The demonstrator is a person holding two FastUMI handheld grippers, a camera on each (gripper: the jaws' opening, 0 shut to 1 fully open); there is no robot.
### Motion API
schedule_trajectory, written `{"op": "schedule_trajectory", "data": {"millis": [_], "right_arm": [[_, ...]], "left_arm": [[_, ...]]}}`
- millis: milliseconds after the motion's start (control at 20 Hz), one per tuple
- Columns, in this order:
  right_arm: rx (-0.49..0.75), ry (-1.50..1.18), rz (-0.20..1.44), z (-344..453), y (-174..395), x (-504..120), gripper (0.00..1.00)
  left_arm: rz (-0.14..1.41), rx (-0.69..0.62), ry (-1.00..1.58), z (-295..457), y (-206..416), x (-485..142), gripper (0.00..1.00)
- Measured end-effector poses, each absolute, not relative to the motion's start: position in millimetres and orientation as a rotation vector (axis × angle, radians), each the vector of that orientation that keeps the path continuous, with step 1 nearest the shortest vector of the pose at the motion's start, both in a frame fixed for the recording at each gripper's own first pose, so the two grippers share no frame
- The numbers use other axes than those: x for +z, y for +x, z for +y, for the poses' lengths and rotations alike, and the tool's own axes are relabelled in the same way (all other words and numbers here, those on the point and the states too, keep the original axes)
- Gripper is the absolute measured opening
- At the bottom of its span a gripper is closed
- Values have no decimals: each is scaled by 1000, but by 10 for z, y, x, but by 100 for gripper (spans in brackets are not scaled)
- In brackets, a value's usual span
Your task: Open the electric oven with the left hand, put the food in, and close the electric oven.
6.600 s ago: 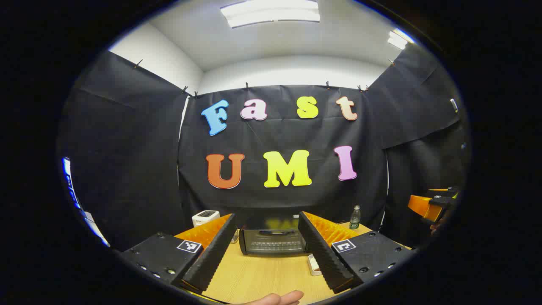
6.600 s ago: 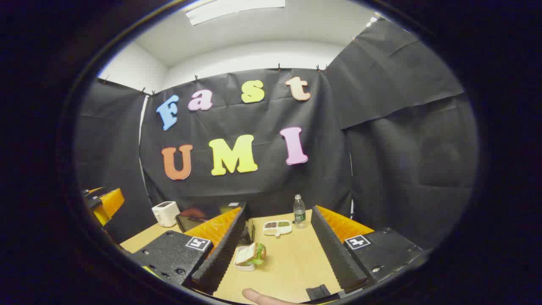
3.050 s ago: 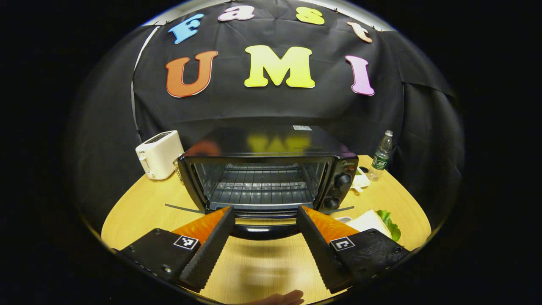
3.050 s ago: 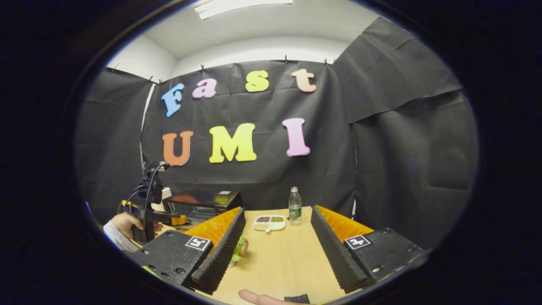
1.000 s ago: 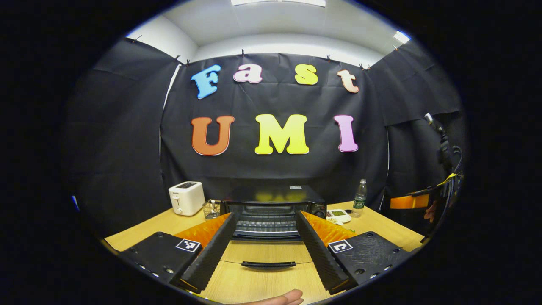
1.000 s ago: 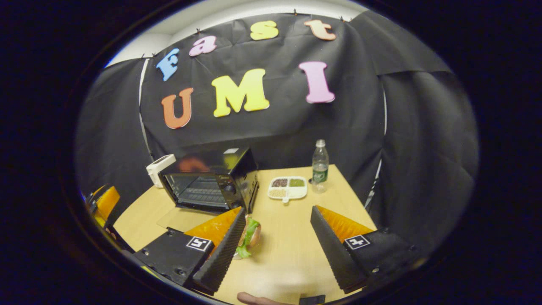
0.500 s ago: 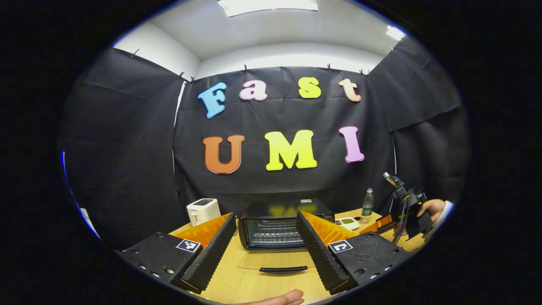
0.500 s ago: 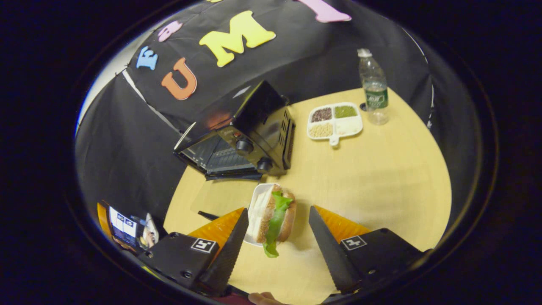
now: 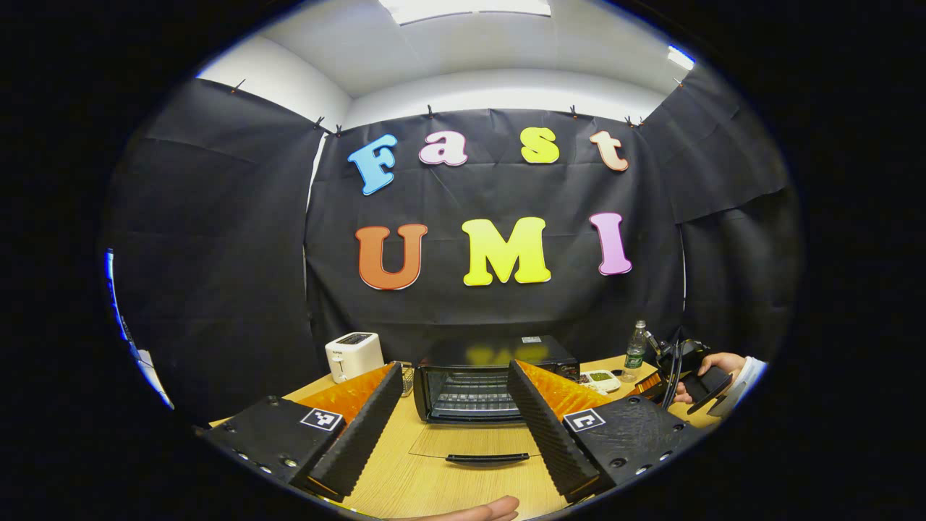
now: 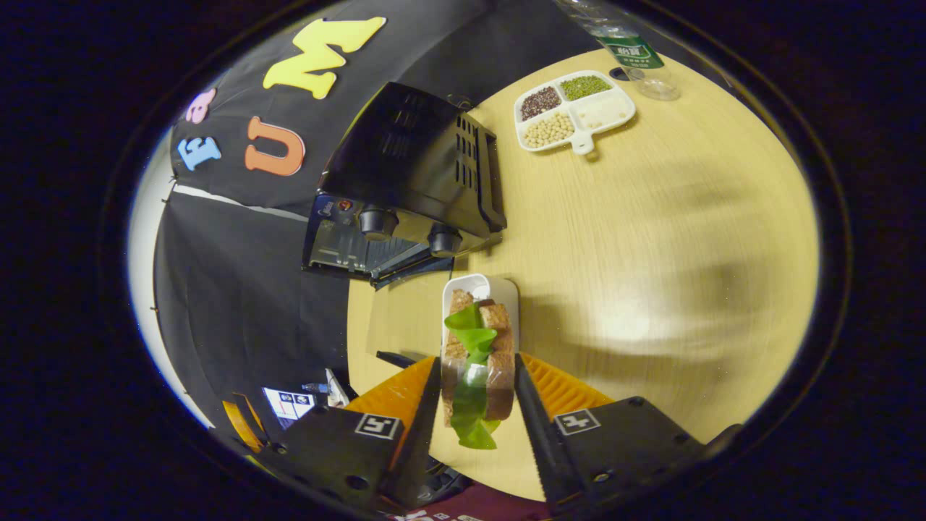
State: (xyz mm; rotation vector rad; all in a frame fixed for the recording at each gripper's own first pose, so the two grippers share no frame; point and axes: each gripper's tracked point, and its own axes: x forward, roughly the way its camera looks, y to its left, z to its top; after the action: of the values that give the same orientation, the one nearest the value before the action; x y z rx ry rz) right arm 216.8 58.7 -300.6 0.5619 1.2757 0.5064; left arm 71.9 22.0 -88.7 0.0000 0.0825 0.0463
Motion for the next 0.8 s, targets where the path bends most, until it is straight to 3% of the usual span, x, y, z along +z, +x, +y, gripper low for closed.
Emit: {"op": "schedule_trajectory", "data": {"millis": [50, 150, 200, 250, 600, 650, 700, 800], "right_arm": [[514, 552, 1274, 577, 2158, -3003, 43], [514, 558, 1265, 583, 2169, -2991, 51], [518, 556, 1263, 584, 2152, -2992, 40], [518, 555, 1259, 586, 2147, -2992, 46], [537, 581, 1279, 643, 2129, -3008, 44], [547, 575, 1270, 651, 2137, -3008, 36], [544, 580, 1263, 646, 2134, -3003, 45], [529, 583, 1244, 633, 2124, -2978, 40]], "left_arm": [[84, 47, 1, 222, 714, -890, 95], [91, 52, 6, 241, 713, -915, 95], [101, 48, 11, 240, 708, -955, 95], [107, 49, 13, 241, 701, -979, 95], [92, 42, -5, 265, 624, -947, 95], [94, 40, -7, 265, 620, -961, 95], [97, 37, -6, 257, 603, -966, 95], [96, 33, -4, 281, 583, -959, 95]]}}
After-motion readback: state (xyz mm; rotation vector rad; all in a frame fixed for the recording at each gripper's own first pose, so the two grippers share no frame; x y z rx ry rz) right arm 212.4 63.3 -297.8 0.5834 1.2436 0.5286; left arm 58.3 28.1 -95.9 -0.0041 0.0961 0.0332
